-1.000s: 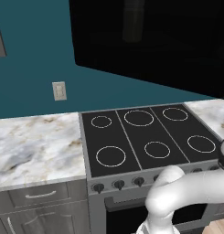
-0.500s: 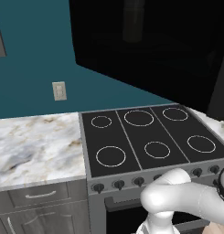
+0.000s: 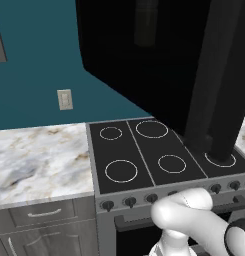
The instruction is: Open the microwave door.
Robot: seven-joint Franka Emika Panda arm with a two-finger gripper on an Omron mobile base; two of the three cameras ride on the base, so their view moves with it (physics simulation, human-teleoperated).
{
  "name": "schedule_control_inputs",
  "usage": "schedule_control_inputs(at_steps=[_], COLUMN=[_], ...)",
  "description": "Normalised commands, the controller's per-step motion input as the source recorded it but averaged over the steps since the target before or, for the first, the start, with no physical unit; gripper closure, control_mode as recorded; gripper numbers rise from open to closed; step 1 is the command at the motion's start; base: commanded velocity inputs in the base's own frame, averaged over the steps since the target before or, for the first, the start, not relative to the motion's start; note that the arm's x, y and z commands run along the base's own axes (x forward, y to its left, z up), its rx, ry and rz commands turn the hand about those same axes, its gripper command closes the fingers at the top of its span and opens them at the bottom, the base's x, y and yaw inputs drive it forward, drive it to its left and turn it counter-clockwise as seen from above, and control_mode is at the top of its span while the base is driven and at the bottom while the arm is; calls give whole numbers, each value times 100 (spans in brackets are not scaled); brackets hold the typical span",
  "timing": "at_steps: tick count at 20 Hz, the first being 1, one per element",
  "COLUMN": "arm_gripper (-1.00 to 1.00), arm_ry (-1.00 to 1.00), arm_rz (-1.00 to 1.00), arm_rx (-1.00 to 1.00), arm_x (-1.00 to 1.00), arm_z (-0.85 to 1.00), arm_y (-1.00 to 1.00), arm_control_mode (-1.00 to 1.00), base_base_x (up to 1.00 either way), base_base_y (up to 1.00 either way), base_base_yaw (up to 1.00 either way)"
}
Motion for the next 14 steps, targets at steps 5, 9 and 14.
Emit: schedule_control_inputs(at_steps=[5, 9, 14], arm_gripper=[-100, -100, -100], arm_ry=[-23, -15, -2], arm_rz=[-43, -44, -41], arm_rx=[4, 1, -12], arm_x=[6, 50, 71], arm_z=[4, -8, -17], arm_y=[100, 100, 95], arm_control_mode=[-100, -100, -100], base_base_x=[0, 0, 0], base_base_y=[0, 0, 0], base_base_yaw=[0, 0, 0])
